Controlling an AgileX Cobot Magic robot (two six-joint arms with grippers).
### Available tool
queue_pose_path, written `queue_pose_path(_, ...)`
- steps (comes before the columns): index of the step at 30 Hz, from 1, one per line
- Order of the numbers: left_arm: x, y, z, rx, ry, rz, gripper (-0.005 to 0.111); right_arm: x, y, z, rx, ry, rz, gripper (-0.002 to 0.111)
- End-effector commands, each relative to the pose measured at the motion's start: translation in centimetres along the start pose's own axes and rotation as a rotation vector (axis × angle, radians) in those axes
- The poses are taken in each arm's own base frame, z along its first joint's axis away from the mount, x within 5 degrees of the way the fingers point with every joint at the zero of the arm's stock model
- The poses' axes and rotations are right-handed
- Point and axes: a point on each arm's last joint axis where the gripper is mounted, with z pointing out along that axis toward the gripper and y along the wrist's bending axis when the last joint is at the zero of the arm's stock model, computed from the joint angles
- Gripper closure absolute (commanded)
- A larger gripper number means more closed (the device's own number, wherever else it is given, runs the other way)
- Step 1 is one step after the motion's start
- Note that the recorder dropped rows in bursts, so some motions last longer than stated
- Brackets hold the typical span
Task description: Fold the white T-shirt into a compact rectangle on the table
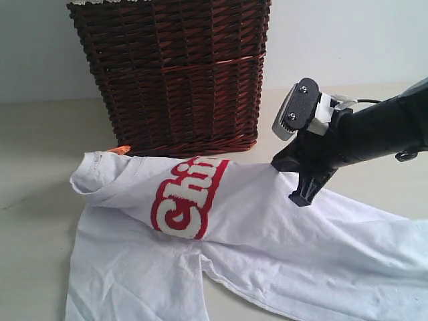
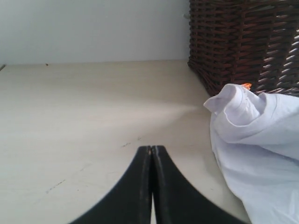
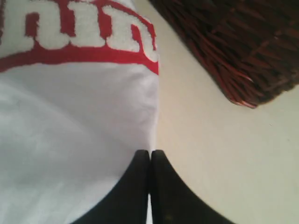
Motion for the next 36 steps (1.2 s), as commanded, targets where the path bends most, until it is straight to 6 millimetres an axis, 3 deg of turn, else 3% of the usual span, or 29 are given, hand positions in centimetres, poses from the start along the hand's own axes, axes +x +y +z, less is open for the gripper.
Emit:
queue_pose_path(1, -0.1, 0.0, 0.0, -0.002, -0.015, 0.003, 0.107, 1.8, -1.4, 1.4, 0.149, 0.102, 0.058, 0.108)
queue_pose_path(6, -0.1, 0.0, 0.0, -0.002, -0.015, 0.003, 0.107, 3.6, -1.9, 3.4, 0.184, 0.189, 0.081, 0.106)
queue_pose_path(11, -0.1, 0.0, 0.0, -0.002, -0.015, 0.003, 0.107, 3.9, -2.8, 4.6, 0.22, 0.196, 0.159, 0.082)
queue_pose_path(14, -0.1, 0.0, 0.0, -0.002, -0.015, 0.003, 0.107, 3.1, -3.9, 4.4, 0.286, 0.163, 0.258, 0.065)
queue_pose_path(18, -0.1, 0.0, 0.0, -0.002, -0.015, 0.003, 0.107, 2.1, -4.9, 3.7, 0.357, 0.128, 0.33, 0.053)
queue_pose_path(23, -0.1, 0.0, 0.0, -0.002, -0.015, 0.003, 0.107, -1.8, -3.8, 1.0, 0.212, -0.081, 0.288, 0.058)
queue_pose_path(27, -0.1, 0.0, 0.0, -0.002, -0.015, 0.003, 0.107, -4.2, -0.6, -0.2, -0.152, -0.26, 0.14, 0.081)
queue_pose_path(30, -0.1, 0.0, 0.0, -0.002, -0.015, 0.003, 0.107, -4.3, 2.7, 1.2, -0.405, -0.228, 0.095, 0.105)
queue_pose_path(36, -0.1, 0.0, 0.0, -0.002, -0.015, 0.003, 0.107, -4.4, 6.3, 6.2, -0.457, 0.084, 0.313, 0.108)
